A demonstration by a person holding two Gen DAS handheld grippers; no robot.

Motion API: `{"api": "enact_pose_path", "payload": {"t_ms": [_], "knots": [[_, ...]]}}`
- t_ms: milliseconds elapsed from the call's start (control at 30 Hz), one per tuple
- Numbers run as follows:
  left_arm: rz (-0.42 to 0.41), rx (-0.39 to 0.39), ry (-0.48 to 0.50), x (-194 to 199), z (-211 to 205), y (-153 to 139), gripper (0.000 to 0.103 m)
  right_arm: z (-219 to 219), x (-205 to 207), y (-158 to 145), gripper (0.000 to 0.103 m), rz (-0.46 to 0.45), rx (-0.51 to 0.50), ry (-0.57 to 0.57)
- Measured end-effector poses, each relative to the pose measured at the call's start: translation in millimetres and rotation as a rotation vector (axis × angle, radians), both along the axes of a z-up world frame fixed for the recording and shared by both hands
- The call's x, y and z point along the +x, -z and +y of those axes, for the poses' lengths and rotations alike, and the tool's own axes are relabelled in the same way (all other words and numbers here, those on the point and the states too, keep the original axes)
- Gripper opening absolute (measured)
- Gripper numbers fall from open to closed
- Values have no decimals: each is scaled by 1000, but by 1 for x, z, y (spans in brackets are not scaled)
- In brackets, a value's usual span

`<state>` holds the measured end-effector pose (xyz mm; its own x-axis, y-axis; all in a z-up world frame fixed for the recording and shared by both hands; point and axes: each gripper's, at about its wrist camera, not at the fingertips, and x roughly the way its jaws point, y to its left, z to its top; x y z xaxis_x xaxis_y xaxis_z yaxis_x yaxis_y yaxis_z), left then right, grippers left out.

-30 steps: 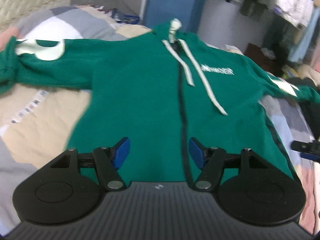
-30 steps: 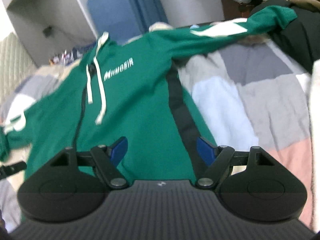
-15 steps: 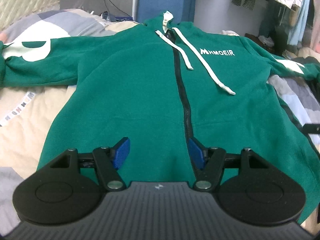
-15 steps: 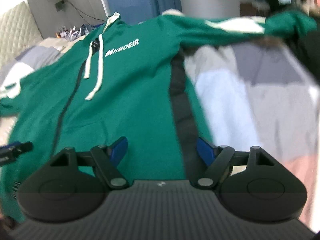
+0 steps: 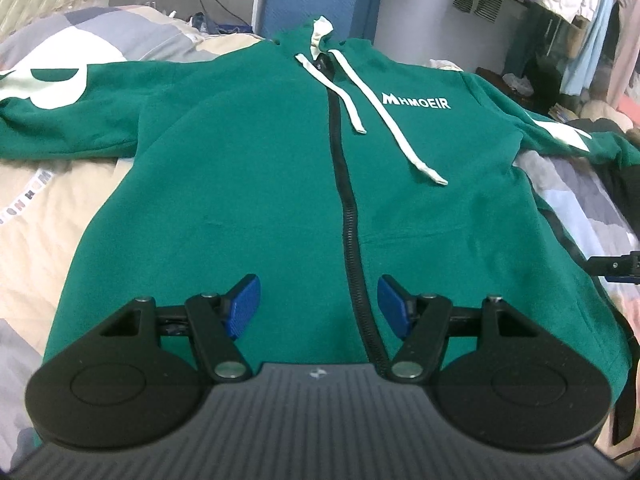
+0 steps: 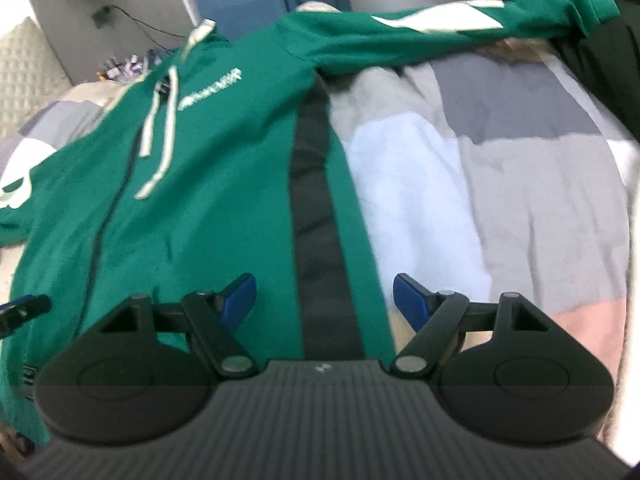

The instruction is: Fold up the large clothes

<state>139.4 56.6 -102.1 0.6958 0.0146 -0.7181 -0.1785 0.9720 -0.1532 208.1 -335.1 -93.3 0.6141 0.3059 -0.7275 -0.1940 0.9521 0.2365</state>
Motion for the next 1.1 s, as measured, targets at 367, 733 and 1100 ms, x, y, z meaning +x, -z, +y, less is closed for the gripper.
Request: {"api": "enact_pose_path", "payload": {"t_ms": [367, 733, 1100], "knots": [[-19, -46, -45, -11, 15, -6, 70, 50, -7, 11, 76, 15, -151, -183], [-21, -108, -72, -15, 28, -7, 70, 82, -18, 17, 9, 31, -264, -276], [-89, -145, -8, -31, 29, -21, 70, 56, -27, -8, 5, -25, -247, -111]]}}
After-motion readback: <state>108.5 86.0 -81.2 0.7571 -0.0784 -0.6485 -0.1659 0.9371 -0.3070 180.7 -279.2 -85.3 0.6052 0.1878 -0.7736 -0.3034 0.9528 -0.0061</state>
